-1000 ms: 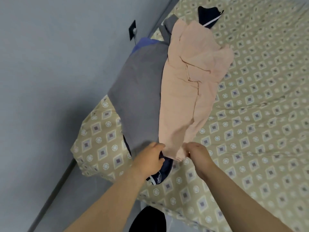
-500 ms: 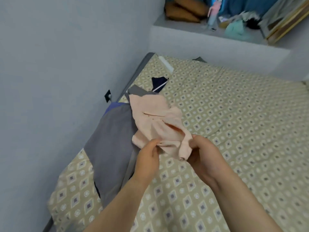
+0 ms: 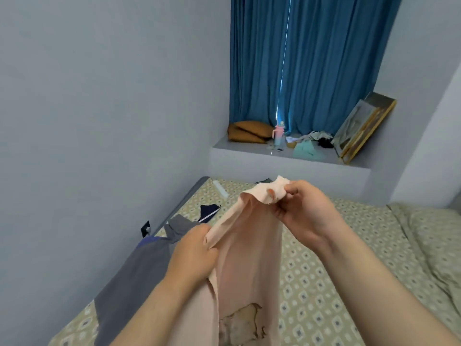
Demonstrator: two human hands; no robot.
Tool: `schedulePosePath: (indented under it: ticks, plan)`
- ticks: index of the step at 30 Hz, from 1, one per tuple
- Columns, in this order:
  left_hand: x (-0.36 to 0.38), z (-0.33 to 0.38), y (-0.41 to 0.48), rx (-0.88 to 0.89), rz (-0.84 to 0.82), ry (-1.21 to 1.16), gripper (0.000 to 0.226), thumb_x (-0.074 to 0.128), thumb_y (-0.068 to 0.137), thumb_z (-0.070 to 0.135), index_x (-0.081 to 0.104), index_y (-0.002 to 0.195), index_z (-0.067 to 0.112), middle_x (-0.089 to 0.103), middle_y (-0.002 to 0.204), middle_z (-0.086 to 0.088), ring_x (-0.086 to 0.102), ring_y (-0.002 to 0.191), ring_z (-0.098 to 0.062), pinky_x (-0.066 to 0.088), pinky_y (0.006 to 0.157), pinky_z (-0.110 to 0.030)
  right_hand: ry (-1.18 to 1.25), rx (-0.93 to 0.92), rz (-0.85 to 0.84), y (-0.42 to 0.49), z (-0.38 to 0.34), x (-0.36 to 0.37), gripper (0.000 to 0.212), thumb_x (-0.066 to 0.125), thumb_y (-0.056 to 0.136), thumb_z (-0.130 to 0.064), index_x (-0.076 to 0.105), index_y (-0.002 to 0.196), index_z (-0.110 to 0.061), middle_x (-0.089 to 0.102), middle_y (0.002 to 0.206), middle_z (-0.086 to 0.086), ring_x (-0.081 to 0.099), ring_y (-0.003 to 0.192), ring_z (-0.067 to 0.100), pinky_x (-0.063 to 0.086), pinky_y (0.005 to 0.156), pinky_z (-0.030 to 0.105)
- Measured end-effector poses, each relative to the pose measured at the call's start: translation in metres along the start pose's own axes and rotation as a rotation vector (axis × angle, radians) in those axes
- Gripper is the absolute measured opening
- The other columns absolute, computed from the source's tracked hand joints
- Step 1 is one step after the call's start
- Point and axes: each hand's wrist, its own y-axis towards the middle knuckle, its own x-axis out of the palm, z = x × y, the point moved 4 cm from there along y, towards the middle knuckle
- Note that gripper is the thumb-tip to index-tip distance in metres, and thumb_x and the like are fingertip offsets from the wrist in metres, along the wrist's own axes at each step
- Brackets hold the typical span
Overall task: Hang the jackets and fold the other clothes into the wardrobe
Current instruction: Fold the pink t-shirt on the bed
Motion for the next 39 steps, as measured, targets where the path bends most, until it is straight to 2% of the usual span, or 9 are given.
schedulePosePath:
  ticks: [12,15,18,21,23,26,29,34,39]
  plan:
    - [-0.038,0.095,-0.003,-0.117,-0.253,-0.458,0.011,0.063,0.08,0.017,0.073,0.083,0.014,0.075,0.086,-0.004,0.067,0.078,-0.016,0.046,0.068,-0.027,-0.121,-0.229,0.147,-0.075,-0.139,-0.012,0.029,0.039,0.083,0.001,0.064,0.096,-0.004,0.069,0.102,0.02,0.066,0.081,0.021,0.051,0.09,0.035]
    - [-0.05,0.145,-0.011,0.067,-0.41,-0.508,0.051,0.071,0.064,0.035,0.068,0.112,0.018,0.071,0.105,-0.014,0.067,0.097,-0.023,0.048,0.084,-0.034,-0.202,-0.27,0.103,-0.09,-0.152,0.005,0.025,0.041,0.082,0.003,0.063,0.088,-0.004,0.068,0.096,0.018,0.065,0.079,0.021,0.054,0.074,0.029]
    - [-0.052,0.189,-0.018,0.217,-0.474,-0.577,0.076,0.078,0.07,0.034,0.039,0.135,0.041,0.059,0.079,-0.002,0.059,0.074,-0.009,0.048,0.071,-0.024,-0.35,-0.292,-0.014,-0.1,-0.15,0.038,0.023,0.038,0.082,0.005,0.059,0.081,-0.005,0.066,0.079,0.008,0.061,0.068,0.015,0.053,0.061,0.023]
    - [-0.046,0.222,-0.027,0.278,-0.553,-0.644,0.007,0.067,0.081,0.012,0.06,0.082,0.015,0.056,0.057,0.0,0.055,0.054,-0.011,0.052,0.065,-0.031,-0.491,-0.288,-0.053,-0.101,-0.138,0.072,0.02,0.039,0.084,0.006,0.058,0.084,-0.001,0.059,0.074,0.009,0.055,0.061,0.014,0.048,0.054,0.024]
    - [-0.056,0.226,-0.023,0.267,-0.48,-0.721,0.015,0.064,0.073,0.01,0.057,0.06,0.013,0.059,0.052,0.006,0.055,0.049,-0.006,0.048,0.063,-0.027,-0.55,-0.298,-0.059,-0.101,-0.132,0.084,0.012,0.047,0.089,0.003,0.057,0.087,-0.002,0.055,0.077,0.015,0.053,0.061,0.017,0.045,0.056,0.026]
    - [-0.079,0.223,-0.011,0.227,-0.508,-0.956,0.01,0.061,0.087,0.02,0.065,0.081,0.013,0.059,0.065,-0.019,0.059,0.05,-0.029,0.047,0.047,-0.027,-0.509,-0.373,-0.031,-0.109,-0.123,0.066,0.013,0.053,0.094,-0.007,0.059,0.083,-0.007,0.067,0.076,0.009,0.061,0.064,0.016,0.049,0.06,0.024]
    - [-0.099,0.213,0.009,0.112,-0.541,-1.136,0.036,0.061,0.089,0.031,0.061,0.111,0.002,0.042,0.072,-0.021,0.05,0.064,-0.04,0.046,0.069,-0.048,-0.623,-0.365,0.188,-0.125,-0.08,0.006,0.004,0.06,0.096,-0.01,0.064,0.096,-0.012,0.069,0.098,0.008,0.064,0.081,0.012,0.051,0.072,0.023]
    - [-0.129,0.223,0.018,0.16,-0.566,-1.484,0.02,0.062,0.081,0.032,0.067,0.067,0.018,0.057,0.064,-0.003,0.06,0.052,-0.02,0.052,0.053,-0.033,-1.074,0.17,0.16,-0.136,0.072,-0.05,0.085,0.083,0.068,-0.052,0.045,0.142,-0.039,0.053,0.136,-0.019,0.048,0.128,0.0,0.04,0.108,0.024]
    - [-0.126,0.219,0.027,0.122,-0.56,-1.531,0.024,0.064,0.08,0.035,0.069,0.062,0.02,0.061,0.063,-0.001,0.063,0.051,-0.021,0.054,0.054,-0.033,-0.91,0.048,0.235,-0.131,0.102,-0.042,0.014,0.067,0.083,-0.027,0.078,0.09,-0.031,0.076,0.089,-0.016,0.067,0.088,-0.009,0.048,0.073,0.009]
